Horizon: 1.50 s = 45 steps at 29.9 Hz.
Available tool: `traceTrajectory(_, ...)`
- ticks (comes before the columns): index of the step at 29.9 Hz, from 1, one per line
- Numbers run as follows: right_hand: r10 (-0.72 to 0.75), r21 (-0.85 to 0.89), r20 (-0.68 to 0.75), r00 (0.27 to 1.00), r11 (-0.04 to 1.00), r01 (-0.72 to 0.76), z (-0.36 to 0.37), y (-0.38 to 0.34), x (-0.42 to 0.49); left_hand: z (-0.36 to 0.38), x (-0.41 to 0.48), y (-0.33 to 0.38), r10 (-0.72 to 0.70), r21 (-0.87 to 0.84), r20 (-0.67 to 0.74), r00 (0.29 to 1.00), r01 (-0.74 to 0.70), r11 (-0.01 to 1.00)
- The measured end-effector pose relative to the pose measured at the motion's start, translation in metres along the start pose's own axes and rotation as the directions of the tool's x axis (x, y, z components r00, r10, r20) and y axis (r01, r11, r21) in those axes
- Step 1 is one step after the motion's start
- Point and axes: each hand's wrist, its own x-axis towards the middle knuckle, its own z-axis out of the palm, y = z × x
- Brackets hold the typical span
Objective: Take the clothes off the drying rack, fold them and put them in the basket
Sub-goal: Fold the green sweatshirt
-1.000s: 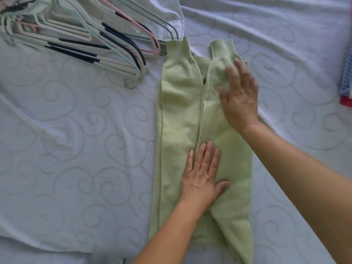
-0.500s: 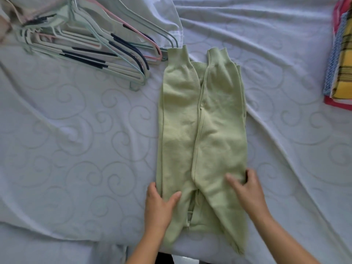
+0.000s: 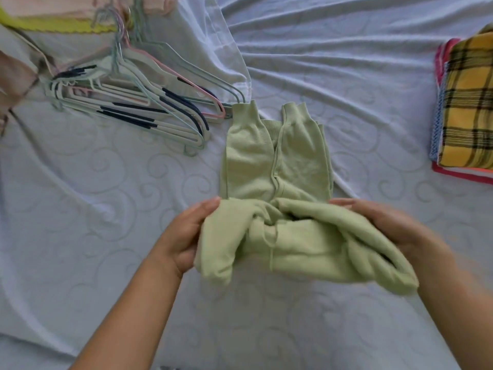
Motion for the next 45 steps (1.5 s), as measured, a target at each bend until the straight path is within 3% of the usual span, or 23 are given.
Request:
traceTrajectory(2, -0.008, 0.038, -0.042, 0.999, 0.999, 0.010, -0.002, -0.036, 0.032, 0.014, 0.030, 0.032, 0.059, -0.016, -0.017, 0.998, -0.059, 0.998)
traceTrajectory(4, 0.031, 0.236, -0.058, 0.998, 0.972, -0.017, 0.004, -0.058, 0.060, 0.022, 0.062, 0.055, 0.170, -0.026, -0.094, 0.981, -0.173, 0.985)
traceTrajectory(6, 0.053, 0.279, -0.168, 0.984, 0.960, -0.004, 0.010, -0.061, 0.083, 0.017, 0.092, 0.058, 0.231, 0.073, -0.205, 0.951, -0.220, 0.973)
traceTrajectory(7, 0.014, 0.215, -0.257, 0.966, 0.976, 0.043, 0.012, -0.055, 0.094, 0.011, 0.105, 0.052, 0.258, 0.220, -0.275, 0.926, -0.201, 0.955)
traceTrajectory(9, -0.161, -0.088, -0.452, 0.877, 0.987, 0.136, 0.016, -0.034, 0.109, -0.004, 0.120, 0.027, 0.329, 0.567, -0.366, 0.870, -0.072, 0.821)
traceTrajectory(10, -0.261, -0.247, -0.482, 0.836, 0.956, 0.156, 0.016, -0.019, 0.113, -0.009, 0.123, 0.014, 0.357, 0.630, -0.379, 0.854, -0.045, 0.776)
traceTrajectory(12, -0.352, -0.386, -0.493, 0.796, 0.908, 0.162, 0.017, 0.007, 0.113, -0.014, 0.120, -0.005, 0.393, 0.601, -0.349, 0.851, -0.118, 0.791)
traceTrajectory(15, -0.384, -0.403, -0.518, 0.764, 0.898, 0.178, 0.024, 0.026, 0.110, -0.009, 0.114, -0.013, 0.443, 0.525, -0.279, 0.852, -0.251, 0.813)
traceTrajectory(19, -0.538, -0.506, -0.478, 0.694, 0.815, 0.282, 0.037, 0.019, 0.100, 0.000, 0.114, -0.011, 0.520, 0.641, -0.248, 0.817, -0.264, 0.721)
traceTrajectory(21, -0.588, -0.474, -0.467, 0.660, 0.797, 0.374, 0.036, 0.017, 0.086, 0.009, 0.105, -0.014, 0.561, 0.659, -0.264, 0.784, -0.278, 0.698)
traceTrajectory(23, -0.569, -0.358, -0.473, 0.673, 0.822, 0.443, 0.031, 0.026, 0.066, 0.016, 0.085, -0.023, 0.623, 0.688, -0.282, 0.730, -0.299, 0.662)
traceTrajectory(25, -0.493, -0.287, -0.447, 0.746, 0.869, 0.402, 0.024, 0.050, 0.050, 0.014, 0.060, -0.045, 0.641, 0.729, -0.309, 0.703, -0.258, 0.634)
traceTrajectory(27, -0.388, -0.302, -0.394, 0.834, 0.911, 0.281, 0.019, 0.081, 0.041, 0.004, 0.038, -0.079, 0.592, 0.742, -0.366, 0.718, -0.159, 0.651)
traceTrajectory(29, -0.320, -0.334, -0.365, 0.874, 0.921, 0.198, 0.016, 0.099, 0.035, -0.005, 0.021, -0.108, 0.493, 0.689, -0.436, 0.753, -0.074, 0.721)
traceTrajectory(31, -0.334, -0.390, -0.350, 0.875, 0.902, 0.188, 0.018, 0.091, 0.033, -0.011, 0.016, -0.119, 0.455, 0.634, -0.447, 0.770, -0.086, 0.768)
traceTrajectory(35, -0.474, -0.479, -0.271, 0.838, 0.822, 0.310, 0.030, 0.044, 0.053, -0.009, 0.039, -0.097, 0.406, 0.517, -0.428, 0.807, -0.150, 0.843)
traceTrajectory(39, -0.539, -0.628, -0.250, 0.804, 0.722, 0.289, 0.053, 0.010, 0.084, -0.009, 0.071, -0.062, 0.358, 0.401, -0.420, 0.834, -0.183, 0.897)
traceTrajectory(41, -0.617, -0.579, -0.206, 0.759, 0.702, 0.414, 0.057, 0.009, 0.087, -0.010, 0.074, -0.057, 0.530, 0.550, -0.398, 0.749, -0.267, 0.791)
traceTrajectory(43, -0.610, -0.356, -0.211, 0.763, 0.775, 0.522, 0.057, 0.011, 0.086, -0.009, 0.071, -0.058, 0.728, 0.715, -0.357, 0.586, -0.331, 0.616)
traceTrajectory(45, -0.550, -0.227, -0.297, 0.781, 0.835, 0.501, 0.054, 0.016, 0.093, -0.011, 0.069, -0.067, 0.794, 0.792, -0.350, 0.497, -0.296, 0.534)
